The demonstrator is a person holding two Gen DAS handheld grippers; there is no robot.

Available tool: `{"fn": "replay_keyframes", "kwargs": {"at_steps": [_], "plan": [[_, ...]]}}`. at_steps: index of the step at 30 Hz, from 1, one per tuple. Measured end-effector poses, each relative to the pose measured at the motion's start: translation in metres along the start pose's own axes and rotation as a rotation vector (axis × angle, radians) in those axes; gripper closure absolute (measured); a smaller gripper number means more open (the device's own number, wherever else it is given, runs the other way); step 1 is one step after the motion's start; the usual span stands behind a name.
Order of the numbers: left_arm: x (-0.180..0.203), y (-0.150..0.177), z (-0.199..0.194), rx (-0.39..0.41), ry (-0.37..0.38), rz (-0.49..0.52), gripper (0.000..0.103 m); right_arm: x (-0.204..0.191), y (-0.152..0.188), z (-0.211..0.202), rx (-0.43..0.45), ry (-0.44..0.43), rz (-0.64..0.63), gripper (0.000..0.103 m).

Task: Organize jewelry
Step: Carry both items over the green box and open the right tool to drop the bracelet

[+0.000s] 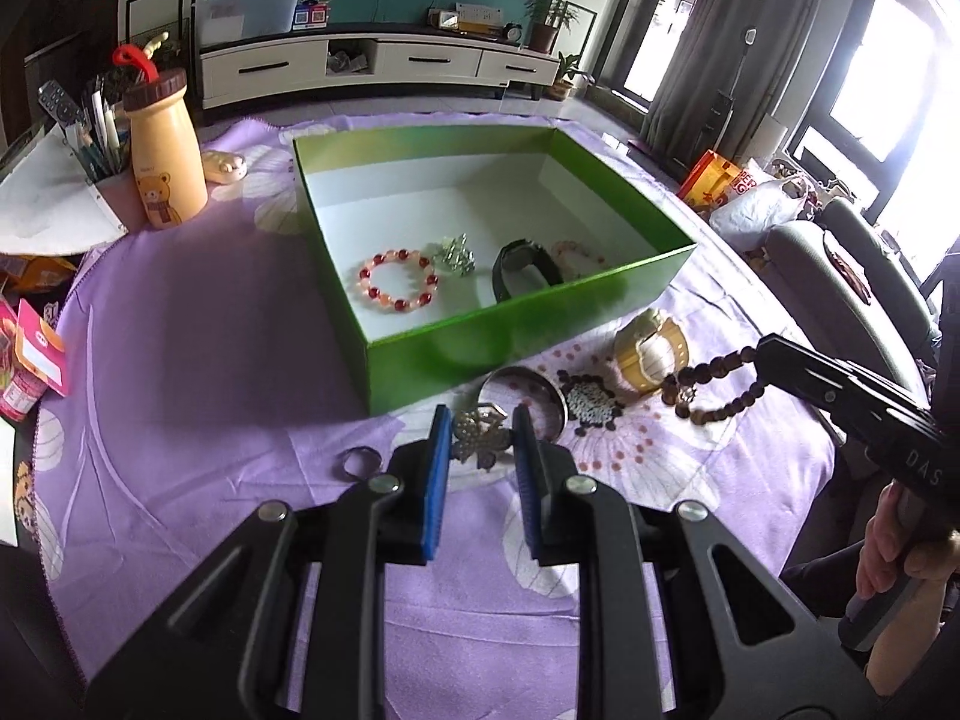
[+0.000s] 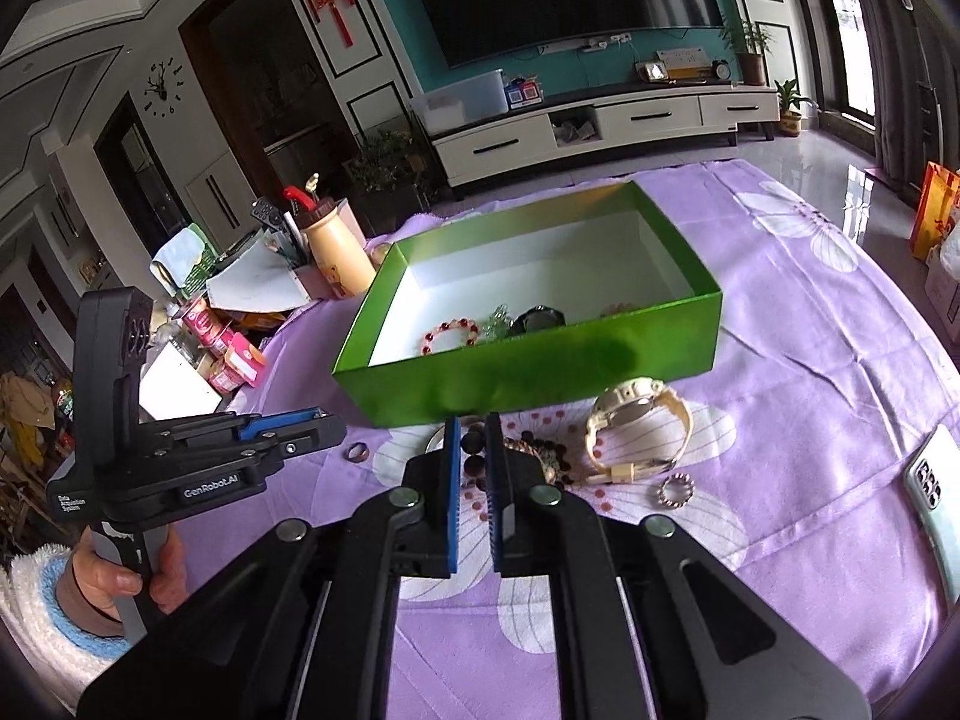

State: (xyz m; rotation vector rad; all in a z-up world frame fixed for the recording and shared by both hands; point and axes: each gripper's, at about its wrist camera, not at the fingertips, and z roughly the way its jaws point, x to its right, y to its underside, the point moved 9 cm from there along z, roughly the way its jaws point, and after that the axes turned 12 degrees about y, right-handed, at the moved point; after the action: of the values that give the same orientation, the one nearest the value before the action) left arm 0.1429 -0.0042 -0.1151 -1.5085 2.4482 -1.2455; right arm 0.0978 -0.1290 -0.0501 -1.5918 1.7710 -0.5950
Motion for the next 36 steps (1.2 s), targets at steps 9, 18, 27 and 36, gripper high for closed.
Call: {"fn": "replay_keyframes", "kwargs": {"at_steps": [9, 18, 27, 36], "plan": [[0.01, -0.045, -0.001, 0.035, 0.0, 0.052, 0.083, 0.001, -0.035, -0.003, 0.051, 0.015, -0.027, 0.096], [0.002, -0.096, 0.021, 0.043, -0.002, 0.031, 0.083, 0.0, -0.076, 0.004, 0.101, 0.019, -0.038, 0.096], [-0.028, -0.134, 0.052, 0.012, -0.018, -0.038, 0.083, 0.004, -0.107, 0.042, 0.079, 0.064, -0.05, 0.096], [-0.06, -0.151, 0.096, -0.06, -0.061, -0.088, 0.083, 0.013, -0.118, 0.099, -0.007, 0.109, -0.03, 0.096]]}}
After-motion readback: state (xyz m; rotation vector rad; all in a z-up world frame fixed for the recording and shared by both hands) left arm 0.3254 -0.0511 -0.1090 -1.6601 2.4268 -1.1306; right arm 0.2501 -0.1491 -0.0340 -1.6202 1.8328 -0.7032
